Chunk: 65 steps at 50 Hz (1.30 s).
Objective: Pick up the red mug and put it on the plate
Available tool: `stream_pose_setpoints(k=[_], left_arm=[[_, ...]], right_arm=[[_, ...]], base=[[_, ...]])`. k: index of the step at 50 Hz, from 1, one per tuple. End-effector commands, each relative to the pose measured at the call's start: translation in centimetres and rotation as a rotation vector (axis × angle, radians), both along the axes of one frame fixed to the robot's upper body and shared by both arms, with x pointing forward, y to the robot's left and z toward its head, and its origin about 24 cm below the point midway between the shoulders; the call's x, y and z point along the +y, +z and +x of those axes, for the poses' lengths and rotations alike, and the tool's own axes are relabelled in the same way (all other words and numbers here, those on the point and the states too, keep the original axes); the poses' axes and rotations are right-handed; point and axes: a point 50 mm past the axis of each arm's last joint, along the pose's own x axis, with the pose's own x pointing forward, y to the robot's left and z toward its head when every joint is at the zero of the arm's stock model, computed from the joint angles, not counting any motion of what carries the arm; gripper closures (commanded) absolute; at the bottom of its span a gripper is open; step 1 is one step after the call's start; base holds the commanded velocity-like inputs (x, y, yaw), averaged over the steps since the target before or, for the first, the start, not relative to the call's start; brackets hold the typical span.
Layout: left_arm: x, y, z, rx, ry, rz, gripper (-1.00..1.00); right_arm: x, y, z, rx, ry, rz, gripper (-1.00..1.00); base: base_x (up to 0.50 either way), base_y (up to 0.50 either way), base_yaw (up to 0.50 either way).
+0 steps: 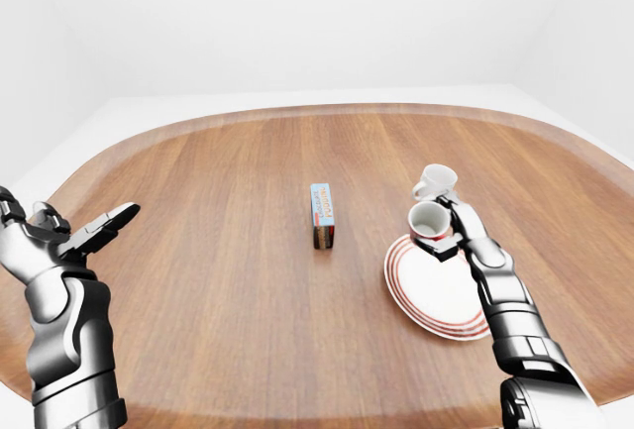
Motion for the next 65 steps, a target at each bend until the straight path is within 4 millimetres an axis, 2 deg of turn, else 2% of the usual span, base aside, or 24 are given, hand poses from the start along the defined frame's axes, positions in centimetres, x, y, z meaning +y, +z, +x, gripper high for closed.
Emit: stream_pose_setpoints(k=[1,7,17,26,32,35,41,43,46,51,65], left_arm=[[0.1,0.1,0.0,-0.003,0.002,0.0,-1.0],[0.1,0.0,0.1,0.002,0.0,-0.002,-1.0],[0.0,0.2,0.0,-0.006,0.002,0.003,-1.0],[0.0,0.0,0.1,0.001,0.0,0.0,-1.0],[-0.1,-0.1,0.2,0.008,-0.003,-0.001,-1.0],[-0.1,-0.2,0.2,0.01,-0.004,-0.001,-1.0],[-0.1,-0.1,0.2,0.006,-0.003,0.001,-1.0],[-0.1,-0.1,0.2,0.005,-0.003,0.002,-1.0],[-0.1,-0.1,0.2,0.005,-0.003,0.001,-1.0],[-0.1,-0.1,0.1,0.006,-0.004,0.001,-1.0],[-0.1,-0.2,0.2,0.008,-0.003,0.0,-1.0]], right_arm=[[-9.1,-1.8,-4.5,0.1,-0.279,0.027,1.0],[-10.9,-6.1,-7.6,0.198,-0.383,0.073,1.0],[-11.4,-8.3,-9.4,0.317,-0.448,0.125,1.0],[-11.2,-8.5,-9.5,0.325,-0.454,0.158,1.0],[-10.4,-7.5,-7.8,0.245,-0.406,0.25,1.0],[-9.6,-7.6,-7.1,0.251,-0.392,0.275,1.0],[-9.3,-5.9,-5.5,0.17,-0.366,0.28,1.0],[-9.3,-4.8,-4.8,0.114,-0.354,0.277,1.0],[-8.9,-4.3,-4.1,0.091,-0.345,0.278,1.0],[-8.1,-5.1,-3.8,0.14,-0.352,0.281,1.0],[-7.4,-7.2,-4.8,0.245,-0.355,0.277,1.0]], base=[[0.0,0.0,0.0],[0.0,0.0,0.0],[0.0,0.0,0.0],[0.0,0.0,0.0],[0.0,0.0,0.0],[0.0,0.0,0.0],[0.0,0.0,0.0],[0.0,0.0,0.0],[0.0,0.0,0.0],[0.0,0.0,0.0],[0.0,0.0,0.0]])
